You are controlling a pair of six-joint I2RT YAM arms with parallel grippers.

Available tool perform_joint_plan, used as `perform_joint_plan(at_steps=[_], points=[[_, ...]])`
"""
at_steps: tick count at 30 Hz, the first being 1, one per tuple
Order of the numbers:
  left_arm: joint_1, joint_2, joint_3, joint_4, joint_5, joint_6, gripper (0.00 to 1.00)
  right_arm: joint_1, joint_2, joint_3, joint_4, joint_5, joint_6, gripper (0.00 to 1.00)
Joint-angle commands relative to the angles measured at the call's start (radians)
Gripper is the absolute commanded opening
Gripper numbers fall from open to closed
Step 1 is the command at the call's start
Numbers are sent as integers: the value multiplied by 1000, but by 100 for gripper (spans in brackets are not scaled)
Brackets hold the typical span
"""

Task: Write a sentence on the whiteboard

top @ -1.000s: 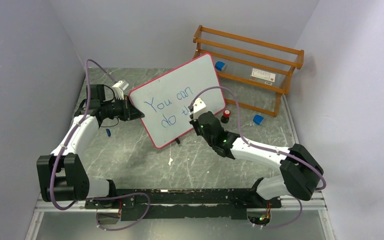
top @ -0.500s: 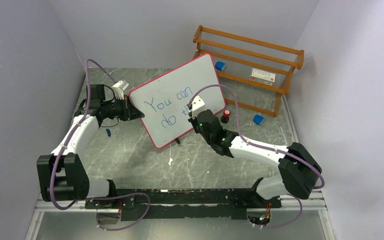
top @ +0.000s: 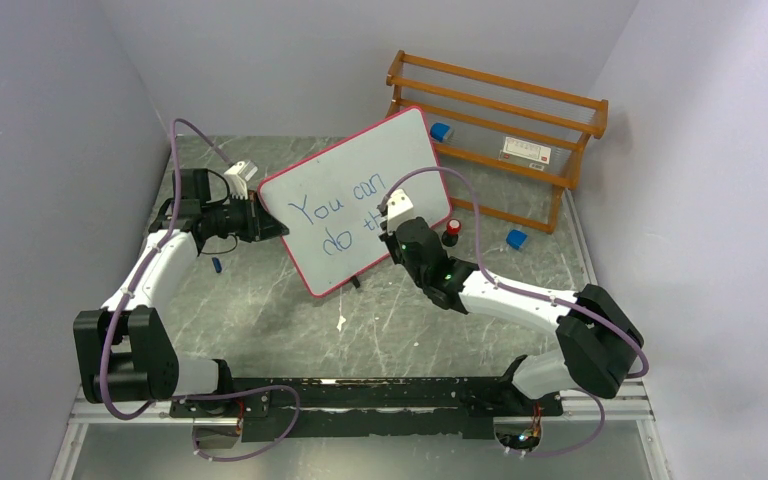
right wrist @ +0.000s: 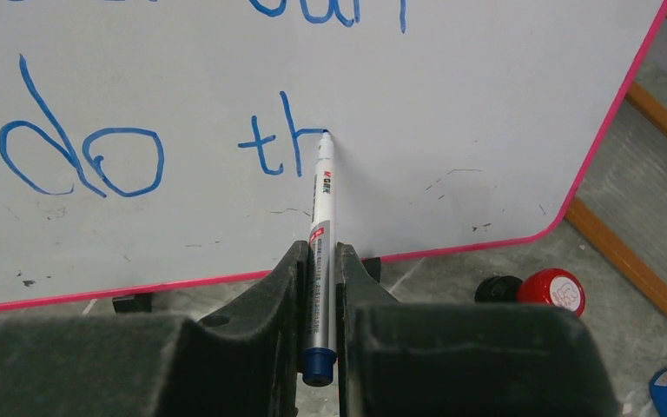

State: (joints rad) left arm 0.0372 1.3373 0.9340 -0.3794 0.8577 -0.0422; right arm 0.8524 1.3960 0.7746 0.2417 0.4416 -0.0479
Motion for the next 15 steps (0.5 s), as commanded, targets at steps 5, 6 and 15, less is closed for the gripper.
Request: perform_joint_plan(at_steps=[5, 6, 15], points=[[-3, 33, -12, -7, -218, 94, 5, -8, -11, -13, -18, 8, 32, 0], [-3, 33, -13, -7, -219, 93, 5, -7, -14, -15, -22, 8, 34, 0], [-4, 32, -13, -7, -221, 93, 5, -8, -30, -39, -36, 8, 43, 0]])
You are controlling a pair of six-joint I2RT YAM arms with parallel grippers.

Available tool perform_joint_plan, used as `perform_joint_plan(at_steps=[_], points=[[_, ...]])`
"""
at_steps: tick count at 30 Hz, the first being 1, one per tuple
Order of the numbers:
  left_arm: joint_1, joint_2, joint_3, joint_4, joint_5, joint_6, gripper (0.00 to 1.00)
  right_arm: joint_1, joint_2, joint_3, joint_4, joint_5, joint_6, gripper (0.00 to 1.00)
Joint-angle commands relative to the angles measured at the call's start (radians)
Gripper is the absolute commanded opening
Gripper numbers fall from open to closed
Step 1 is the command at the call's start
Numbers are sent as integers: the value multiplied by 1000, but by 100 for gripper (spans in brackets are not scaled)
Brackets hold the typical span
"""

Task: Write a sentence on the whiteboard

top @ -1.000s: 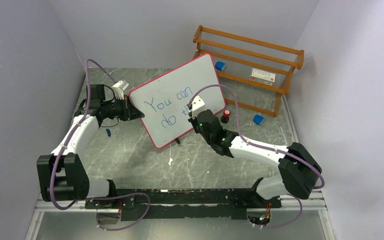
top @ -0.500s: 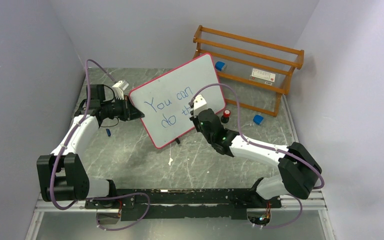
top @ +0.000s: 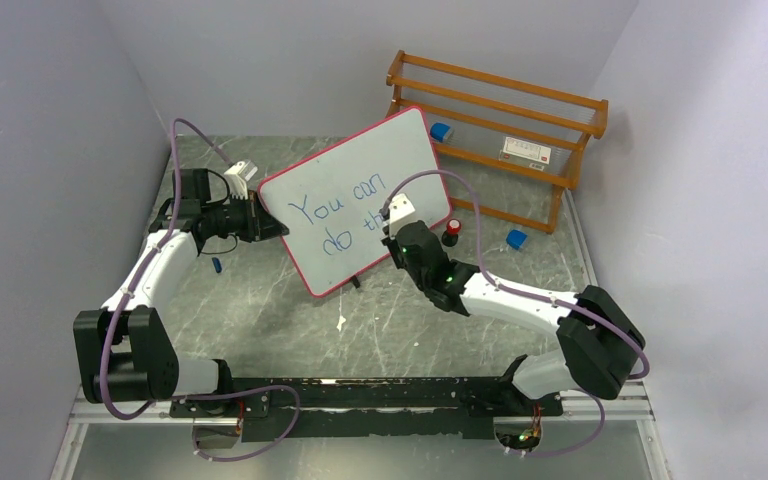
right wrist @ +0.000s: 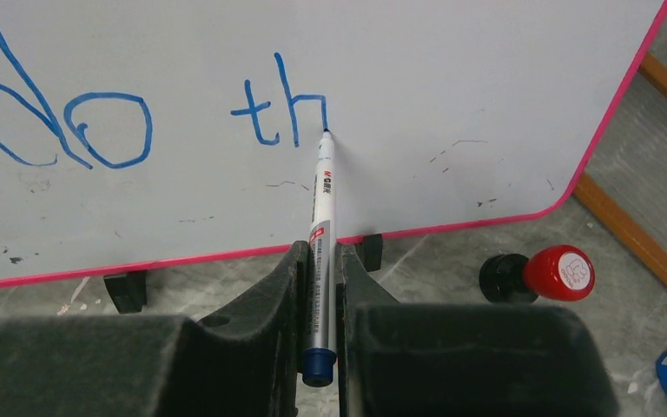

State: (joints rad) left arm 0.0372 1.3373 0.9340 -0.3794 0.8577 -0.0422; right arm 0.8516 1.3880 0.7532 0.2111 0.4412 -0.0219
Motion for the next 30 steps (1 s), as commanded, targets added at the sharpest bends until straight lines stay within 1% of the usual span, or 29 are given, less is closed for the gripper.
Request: perform_joint_plan(at_steps=[1, 20, 30], points=[[-4, 32, -12, -6, -221, 93, 5, -7, -23, -18, -6, 8, 19, 0], [-5, 33, -11, -9, -231, 92, 5, -11, -79, -37, 17, 29, 20, 0], [-5, 35, -9, -9, -229, 91, 5, -61, -86, -38, 50, -26, 51, 0]])
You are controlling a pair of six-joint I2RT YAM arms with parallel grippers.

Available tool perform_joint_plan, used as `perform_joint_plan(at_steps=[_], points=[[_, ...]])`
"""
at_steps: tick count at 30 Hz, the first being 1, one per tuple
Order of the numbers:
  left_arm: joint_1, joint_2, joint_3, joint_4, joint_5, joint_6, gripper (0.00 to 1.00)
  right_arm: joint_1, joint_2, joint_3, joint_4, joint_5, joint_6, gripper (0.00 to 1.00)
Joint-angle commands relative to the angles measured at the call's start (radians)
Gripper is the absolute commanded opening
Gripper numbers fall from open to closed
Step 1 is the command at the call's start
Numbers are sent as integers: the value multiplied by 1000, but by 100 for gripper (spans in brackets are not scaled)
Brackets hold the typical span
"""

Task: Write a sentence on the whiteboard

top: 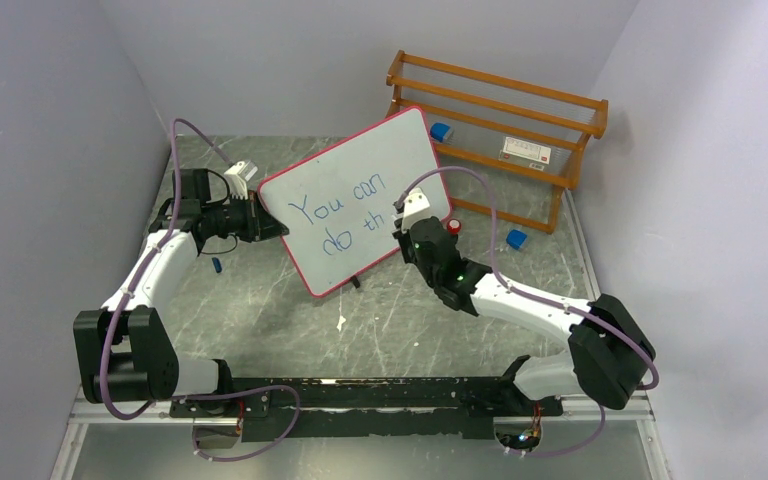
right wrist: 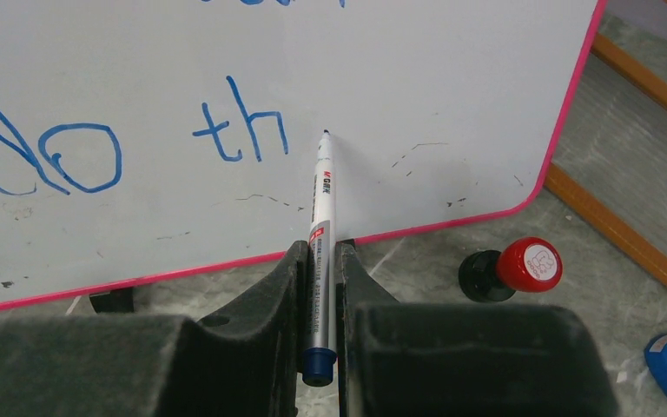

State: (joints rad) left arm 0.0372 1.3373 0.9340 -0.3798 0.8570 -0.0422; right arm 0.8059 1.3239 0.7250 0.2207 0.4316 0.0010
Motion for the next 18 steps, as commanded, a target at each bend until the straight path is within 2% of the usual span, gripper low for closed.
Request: perform_joint_plan(at_steps=[1, 18], points=[[-5, 36, -9, -10, -229, 91, 5, -17, -19, -8, 41, -20, 29, 0], [-5, 40, -10, -9, -228, 88, 5, -24, 8, 4, 58, -45, 23, 0]])
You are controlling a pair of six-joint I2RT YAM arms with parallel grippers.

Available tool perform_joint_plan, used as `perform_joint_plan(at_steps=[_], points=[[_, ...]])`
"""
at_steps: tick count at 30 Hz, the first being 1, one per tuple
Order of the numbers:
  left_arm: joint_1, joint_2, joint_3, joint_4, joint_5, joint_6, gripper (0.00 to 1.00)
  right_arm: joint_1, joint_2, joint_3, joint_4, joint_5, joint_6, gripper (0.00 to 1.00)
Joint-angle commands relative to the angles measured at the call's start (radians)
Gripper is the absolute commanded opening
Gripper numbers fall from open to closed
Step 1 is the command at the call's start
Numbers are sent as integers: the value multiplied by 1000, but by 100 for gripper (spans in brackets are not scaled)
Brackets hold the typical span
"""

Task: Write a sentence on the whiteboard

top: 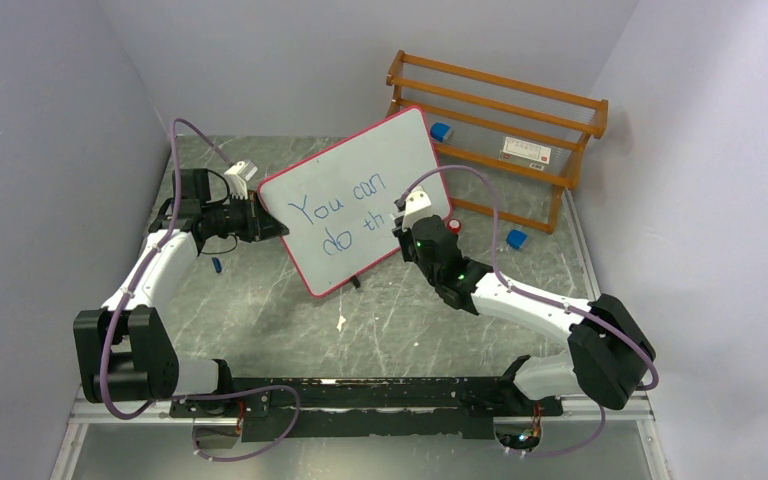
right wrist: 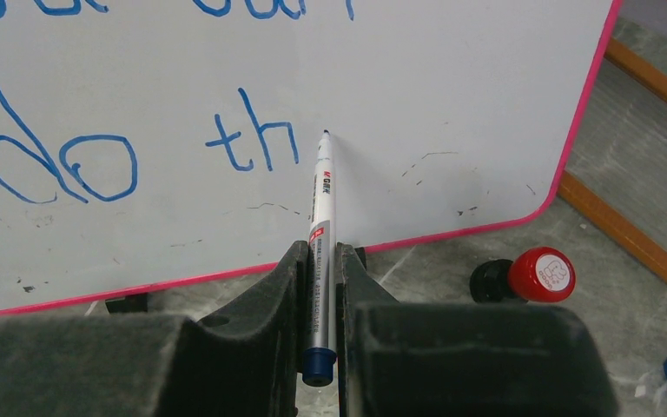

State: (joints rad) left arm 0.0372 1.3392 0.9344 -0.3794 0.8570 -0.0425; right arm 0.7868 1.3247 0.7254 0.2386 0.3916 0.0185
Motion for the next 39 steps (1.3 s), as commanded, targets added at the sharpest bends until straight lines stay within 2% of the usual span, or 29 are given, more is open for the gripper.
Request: perform_joint_plan(at_steps=[1, 39], points=[[-5, 38, -10, -10, -227, 91, 5, -6, 10, 5, 38, -6, 6, 0], [-7, 41, -9, -12, -227, 92, 5, -6, 86, 60, 52, -19, 8, 0]])
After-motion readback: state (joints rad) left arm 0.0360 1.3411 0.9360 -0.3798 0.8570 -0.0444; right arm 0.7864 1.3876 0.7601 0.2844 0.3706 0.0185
